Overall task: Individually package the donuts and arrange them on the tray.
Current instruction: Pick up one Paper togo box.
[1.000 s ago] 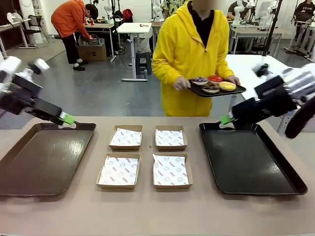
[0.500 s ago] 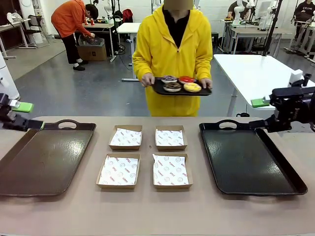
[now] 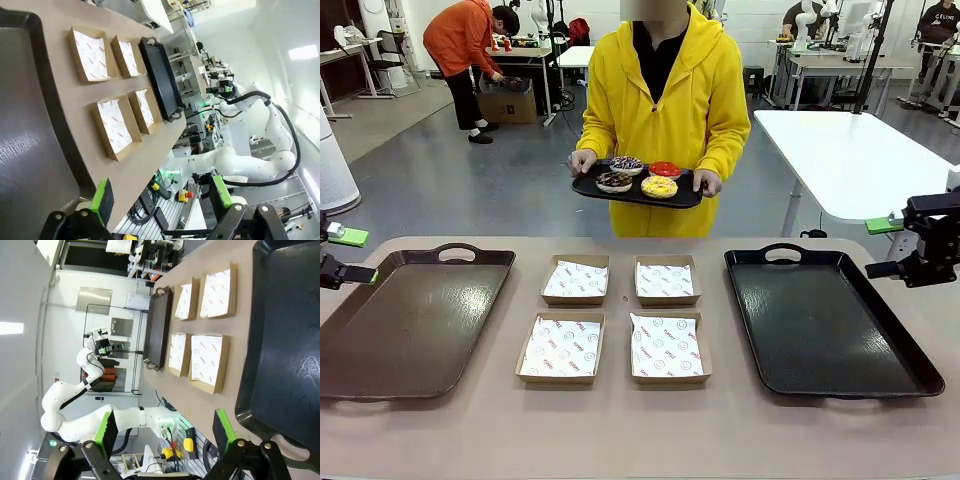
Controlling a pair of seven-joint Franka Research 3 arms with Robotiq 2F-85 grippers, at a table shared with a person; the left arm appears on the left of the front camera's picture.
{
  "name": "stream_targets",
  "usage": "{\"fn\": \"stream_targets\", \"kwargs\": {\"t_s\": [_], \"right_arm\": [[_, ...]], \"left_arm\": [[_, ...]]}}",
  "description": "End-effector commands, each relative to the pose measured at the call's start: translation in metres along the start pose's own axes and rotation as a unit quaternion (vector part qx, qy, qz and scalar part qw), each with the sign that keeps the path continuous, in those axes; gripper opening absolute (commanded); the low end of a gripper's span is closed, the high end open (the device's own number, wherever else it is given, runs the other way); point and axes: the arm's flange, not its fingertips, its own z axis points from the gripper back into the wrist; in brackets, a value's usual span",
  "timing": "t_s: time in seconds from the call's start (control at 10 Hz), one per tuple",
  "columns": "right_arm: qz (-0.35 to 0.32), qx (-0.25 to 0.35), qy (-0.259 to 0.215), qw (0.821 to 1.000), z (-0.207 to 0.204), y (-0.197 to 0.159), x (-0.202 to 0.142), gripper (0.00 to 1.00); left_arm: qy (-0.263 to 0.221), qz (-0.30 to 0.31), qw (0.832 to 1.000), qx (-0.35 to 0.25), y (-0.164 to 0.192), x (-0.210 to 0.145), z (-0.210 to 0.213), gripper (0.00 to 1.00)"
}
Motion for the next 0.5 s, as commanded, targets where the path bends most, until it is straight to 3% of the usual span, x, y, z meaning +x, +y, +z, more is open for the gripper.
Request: {"fn": "stream_targets", "kwargs": {"t_s": [0.0,0.4], "right_arm": [[0.000,0.001,0.006,1.000,-0.0062,0.0008,0.0009,1.00],[0.000,0.001,0.006,1.000,-0.0062,0.0008,0.0009,1.00]], "left_arm": [[0.002,0.000,1.000,-0.007,0.0002,0.0001,-0.0035,1.00],[0.002,0.000,1.000,-0.007,0.0002,0.0001,-0.0035,1.00]]}}
